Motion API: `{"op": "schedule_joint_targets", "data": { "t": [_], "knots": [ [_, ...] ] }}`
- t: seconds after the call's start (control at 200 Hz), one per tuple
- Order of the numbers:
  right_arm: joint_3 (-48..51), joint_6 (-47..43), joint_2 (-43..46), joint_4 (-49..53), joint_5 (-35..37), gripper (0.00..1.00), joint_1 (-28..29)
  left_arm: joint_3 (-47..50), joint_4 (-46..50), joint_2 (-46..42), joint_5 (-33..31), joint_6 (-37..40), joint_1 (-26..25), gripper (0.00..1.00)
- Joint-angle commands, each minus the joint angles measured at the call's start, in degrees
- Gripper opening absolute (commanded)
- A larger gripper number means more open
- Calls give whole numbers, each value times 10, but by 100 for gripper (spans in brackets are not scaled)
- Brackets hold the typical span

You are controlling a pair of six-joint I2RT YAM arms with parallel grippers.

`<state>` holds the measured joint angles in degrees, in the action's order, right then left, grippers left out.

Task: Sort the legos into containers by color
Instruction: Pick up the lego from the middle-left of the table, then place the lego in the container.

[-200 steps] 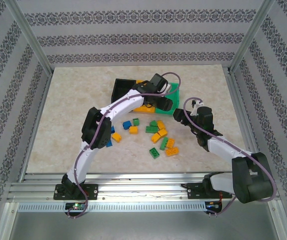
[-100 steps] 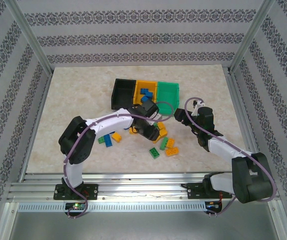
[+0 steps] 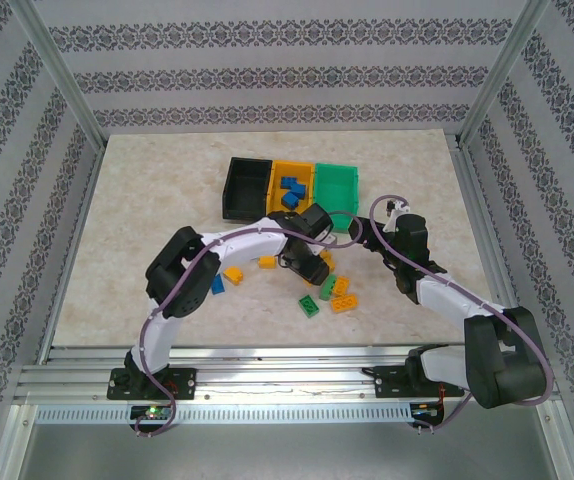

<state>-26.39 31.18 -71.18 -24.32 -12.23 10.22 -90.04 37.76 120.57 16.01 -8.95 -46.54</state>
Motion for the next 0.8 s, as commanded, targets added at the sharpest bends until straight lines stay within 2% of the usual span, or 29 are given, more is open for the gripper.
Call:
{"op": "schedule_joint_targets", "data": {
  "t": [0.0,0.075,0.13,0.26,0.41,0.56,0.794],
  "knots": [
    [8,-4,11,-14,6,68,-7,-11,31,5,-12,17,-14,47],
    [8,-4,11,-14,6,68,-6,-7,23,-2,-16,13,-14,36],
    [8,-3,11,-14,6,68,-7,-6,22,-11,-24,12,-14,32],
    [7,-3,11,-14,7,68,-7,-16,17,-46,-27,5,-12,31],
    [9,-1,10,-14,6,68,-9,-74,24,-63,-40,7,0,29],
    [10,3,10,-17,4,68,-14,-204,61,-12,-64,28,28,28],
    [15,9,17,-21,-1,68,-18,-467,102,157,-59,28,77,28]
  ]
}}
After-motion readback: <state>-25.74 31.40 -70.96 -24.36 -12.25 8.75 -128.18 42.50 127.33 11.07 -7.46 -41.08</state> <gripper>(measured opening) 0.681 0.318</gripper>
